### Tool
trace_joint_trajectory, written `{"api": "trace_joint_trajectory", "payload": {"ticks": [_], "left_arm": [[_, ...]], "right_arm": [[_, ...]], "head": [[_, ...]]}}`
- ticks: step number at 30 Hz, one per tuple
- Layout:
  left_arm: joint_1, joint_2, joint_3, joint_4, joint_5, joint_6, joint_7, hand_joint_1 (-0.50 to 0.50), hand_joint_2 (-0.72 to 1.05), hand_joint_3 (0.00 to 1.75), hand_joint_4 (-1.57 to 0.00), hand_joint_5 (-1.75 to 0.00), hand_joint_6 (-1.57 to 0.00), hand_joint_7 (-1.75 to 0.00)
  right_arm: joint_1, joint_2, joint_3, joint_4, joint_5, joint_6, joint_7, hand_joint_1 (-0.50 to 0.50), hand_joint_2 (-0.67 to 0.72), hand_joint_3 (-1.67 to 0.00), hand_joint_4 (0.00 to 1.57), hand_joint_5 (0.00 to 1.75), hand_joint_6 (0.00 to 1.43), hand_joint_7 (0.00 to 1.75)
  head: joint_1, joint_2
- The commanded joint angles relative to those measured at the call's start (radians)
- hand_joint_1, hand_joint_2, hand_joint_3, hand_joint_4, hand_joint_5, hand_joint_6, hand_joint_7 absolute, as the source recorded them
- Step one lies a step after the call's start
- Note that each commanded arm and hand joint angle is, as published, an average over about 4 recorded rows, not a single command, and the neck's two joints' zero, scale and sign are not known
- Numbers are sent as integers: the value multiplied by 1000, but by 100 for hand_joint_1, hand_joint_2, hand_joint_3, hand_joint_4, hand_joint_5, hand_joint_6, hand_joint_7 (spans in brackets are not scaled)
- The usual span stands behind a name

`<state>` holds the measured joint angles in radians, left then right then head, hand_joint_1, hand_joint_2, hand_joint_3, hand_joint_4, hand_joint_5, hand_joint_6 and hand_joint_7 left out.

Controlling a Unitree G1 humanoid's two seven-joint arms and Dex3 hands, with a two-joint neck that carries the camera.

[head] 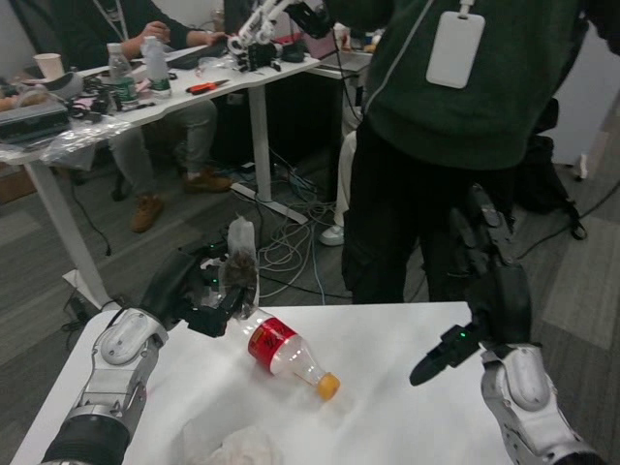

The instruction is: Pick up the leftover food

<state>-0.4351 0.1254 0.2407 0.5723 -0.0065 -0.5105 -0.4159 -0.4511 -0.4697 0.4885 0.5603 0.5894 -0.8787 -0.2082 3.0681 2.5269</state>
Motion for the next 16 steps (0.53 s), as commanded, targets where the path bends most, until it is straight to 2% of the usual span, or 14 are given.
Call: {"api": "trace_joint_trajectory", "payload": {"ticks": [1,4,8,13,16], "left_arm": [[-45,5,-20,92,-38,-54,32,-50,60,148,-142,-144,-134,-161],[-76,2,-23,169,-63,-98,49,-50,60,148,-142,-144,-136,-161],[-113,-12,-20,266,-120,-188,71,-50,60,148,-142,-146,-136,-161],[-135,-16,-15,299,-159,-268,88,-50,60,151,-140,-154,-136,-161],[-137,-19,-6,303,-198,-323,124,-50,60,148,-138,-154,-134,-163]], "right_arm": [[-30,3,9,-20,0,27,23,-42,72,0,0,0,0,0],[-43,6,15,-33,-2,46,43,-42,72,0,0,0,0,0],[-50,6,16,-59,-7,83,75,-40,72,0,0,0,0,0],[-62,4,23,-72,-7,108,97,-41,72,0,0,0,0,0],[-71,4,32,-69,-7,109,98,-40,72,0,0,0,0,0]], "head": [[-45,-11],[-67,-16],[-49,2],[-31,26],[-14,46]]}}
